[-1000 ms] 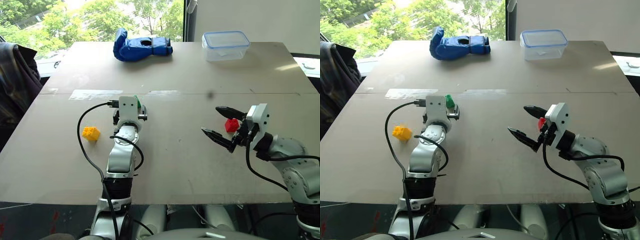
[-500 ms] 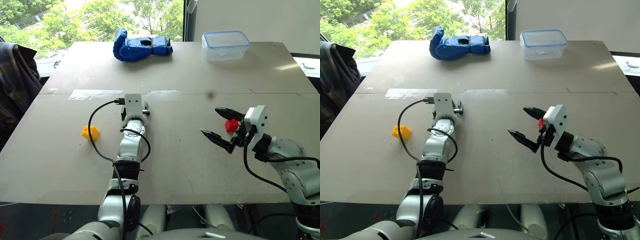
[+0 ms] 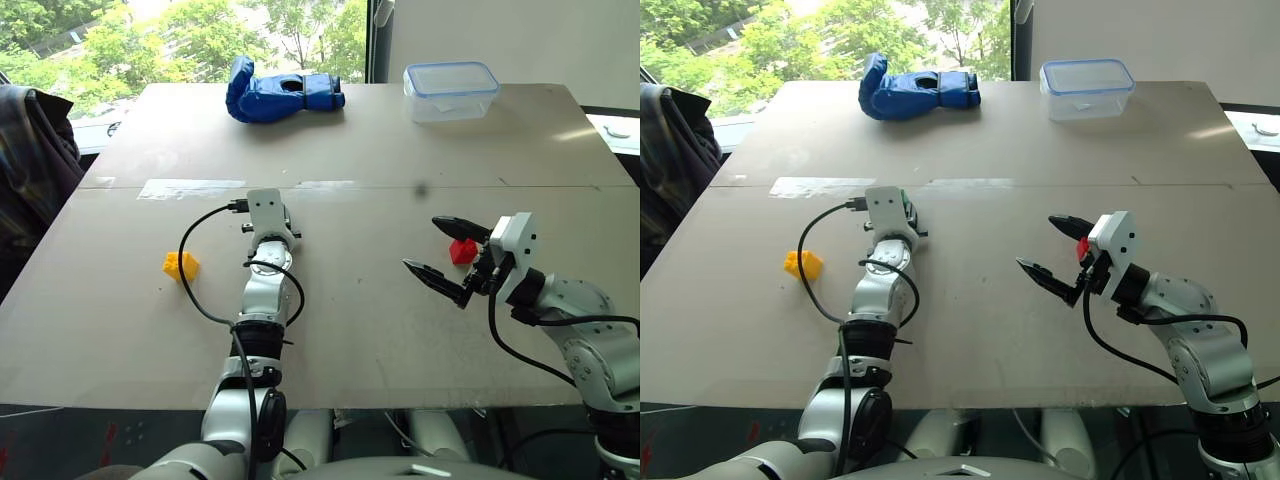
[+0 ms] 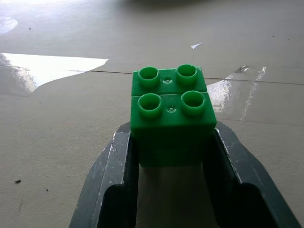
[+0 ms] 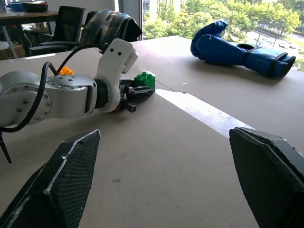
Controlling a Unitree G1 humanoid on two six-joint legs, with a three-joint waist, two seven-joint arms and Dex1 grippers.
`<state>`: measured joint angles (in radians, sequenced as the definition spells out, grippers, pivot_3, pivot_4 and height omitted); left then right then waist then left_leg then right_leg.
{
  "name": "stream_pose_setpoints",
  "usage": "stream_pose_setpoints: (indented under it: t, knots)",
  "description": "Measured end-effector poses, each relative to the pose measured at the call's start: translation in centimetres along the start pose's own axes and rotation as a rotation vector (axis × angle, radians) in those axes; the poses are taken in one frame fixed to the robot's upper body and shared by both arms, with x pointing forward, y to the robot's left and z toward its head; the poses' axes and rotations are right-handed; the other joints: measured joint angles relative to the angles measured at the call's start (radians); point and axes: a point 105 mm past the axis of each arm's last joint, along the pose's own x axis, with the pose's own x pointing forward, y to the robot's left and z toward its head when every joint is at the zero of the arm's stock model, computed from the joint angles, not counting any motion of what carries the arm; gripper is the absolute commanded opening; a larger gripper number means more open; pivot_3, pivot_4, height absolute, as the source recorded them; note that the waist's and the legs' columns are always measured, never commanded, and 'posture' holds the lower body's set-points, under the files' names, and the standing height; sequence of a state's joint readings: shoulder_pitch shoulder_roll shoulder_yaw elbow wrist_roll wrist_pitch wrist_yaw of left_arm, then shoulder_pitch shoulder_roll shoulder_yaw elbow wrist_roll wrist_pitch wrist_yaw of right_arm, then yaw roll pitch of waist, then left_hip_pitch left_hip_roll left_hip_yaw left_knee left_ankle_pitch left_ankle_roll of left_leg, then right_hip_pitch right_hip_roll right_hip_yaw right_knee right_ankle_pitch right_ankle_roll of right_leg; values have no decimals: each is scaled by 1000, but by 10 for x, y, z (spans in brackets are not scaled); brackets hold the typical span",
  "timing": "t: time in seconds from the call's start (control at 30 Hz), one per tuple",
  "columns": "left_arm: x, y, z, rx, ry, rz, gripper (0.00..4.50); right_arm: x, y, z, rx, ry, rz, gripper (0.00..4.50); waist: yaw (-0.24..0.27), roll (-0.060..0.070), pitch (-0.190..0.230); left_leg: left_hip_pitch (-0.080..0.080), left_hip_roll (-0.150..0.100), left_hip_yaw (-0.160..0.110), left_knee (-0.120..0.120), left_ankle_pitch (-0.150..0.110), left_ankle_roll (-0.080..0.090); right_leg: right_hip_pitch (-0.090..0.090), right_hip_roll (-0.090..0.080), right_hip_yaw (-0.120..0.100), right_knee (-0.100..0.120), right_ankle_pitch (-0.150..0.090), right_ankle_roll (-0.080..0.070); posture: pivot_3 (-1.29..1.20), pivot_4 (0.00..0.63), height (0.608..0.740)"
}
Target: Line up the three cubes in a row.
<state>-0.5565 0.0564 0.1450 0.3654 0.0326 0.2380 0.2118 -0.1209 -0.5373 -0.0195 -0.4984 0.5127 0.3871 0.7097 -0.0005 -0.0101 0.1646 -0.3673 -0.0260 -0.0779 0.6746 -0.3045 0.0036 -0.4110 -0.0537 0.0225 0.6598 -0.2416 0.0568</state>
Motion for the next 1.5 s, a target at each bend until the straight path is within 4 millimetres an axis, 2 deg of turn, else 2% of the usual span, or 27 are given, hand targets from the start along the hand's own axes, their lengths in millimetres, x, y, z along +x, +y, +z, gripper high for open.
stream_pose_setpoints:
  t: [0.07, 0.17, 0.27, 0.33, 0.4, 0.5, 0.63, 0.8, 0.97, 1.17, 1.37, 1.5]
  knots:
    - [1, -2, 2, -8, -5, -47, 1295, -1, 0, 0, 3, -1, -3, 4500, 0, 0, 0, 0, 0, 0, 0, 0, 0, 0, 0, 0, 0, 0, 0, 0, 150, 740]
    - [-1, -12, 15, -20, -44, -215, 1295, -4, -4, 1, 8, -5, -27, 4500, -2, 0, 0, 0, 0, 0, 0, 0, 0, 0, 0, 0, 0, 0, 0, 0, 150, 740]
    - [-9, -32, 30, 26, -97, -457, 1295, -7, -8, 3, 10, -15, -50, 4500, -3, 0, 0, 0, 0, 0, 0, 0, 0, 0, 0, 0, 0, 0, 0, 0, 150, 740]
    - [-15, -45, 31, 46, -100, -569, 1295, -9, -8, 2, 13, -14, -53, 4500, -4, 0, 0, 0, 0, 0, 0, 0, 0, 0, 0, 0, 0, 0, 0, 0, 150, 740]
    - [-32, -69, 31, 143, -95, -865, 1295, -22, -14, 1, 16, -19, -83, 4500, -3, 0, 0, -1, -2, -1, 1, 0, 0, 0, 1, -2, 0, 0, 0, 0, 150, 740]
    - [-49, -86, 42, 185, -128, -1105, 1295, -40, -22, 2, 9, -19, -115, 4500, -7, 0, 0, -1, -2, -1, 1, 0, 0, 0, 1, -1, -1, 0, 0, 0, 150, 740]
    - [-70, -105, 46, 227, -147, -1371, 1295, -61, -23, -7, 22, 2, -125, 4500, -10, 0, 0, -1, -2, 0, 1, 0, 0, 0, 1, -1, 0, 0, 0, 0, 150, 740]
    - [-87, -117, 29, 293, -74, -1646, 1295, -86, -22, -23, 54, 36, -139, 4500, -15, 0, 0, 0, -2, 1, 2, -2, 5, 1, 2, 0, 2, 0, 0, 0, 150, 740]
    - [-81, -126, 21, 368, -58, -1704, 1295, -95, -16, -26, 77, 26, -125, 4500, -14, 0, 0, 0, -2, 0, 5, -3, 5, 1, 2, 0, 2, 0, 0, 0, 150, 740]
    - [-74, -135, 9, 413, 7, -1702, 1295, -95, -11, -23, 84, 9, -113, 4500, -14, 0, 0, -2, -2, 0, 8, -3, 7, 1, 3, -1, 2, 0, 0, 0, 150, 740]
    - [-74, -138, -4, 464, 34, -1706, 1295, -99, -15, -22, 69, 21, -154, 4500, -13, 0, 0, -2, -2, 0, 9, -4, 7, 1, 3, -1, 2, 0, 0, 0, 150, 740]
    - [-75, -141, -4, 506, 9, -1711, 1295, -100, -16, -23, 67, 27, -171, 4500, -12, -1, 0, -3, -2, 0, 9, -4, 7, 1, 3, -1, 2, 0, 0, 0, 150, 740]
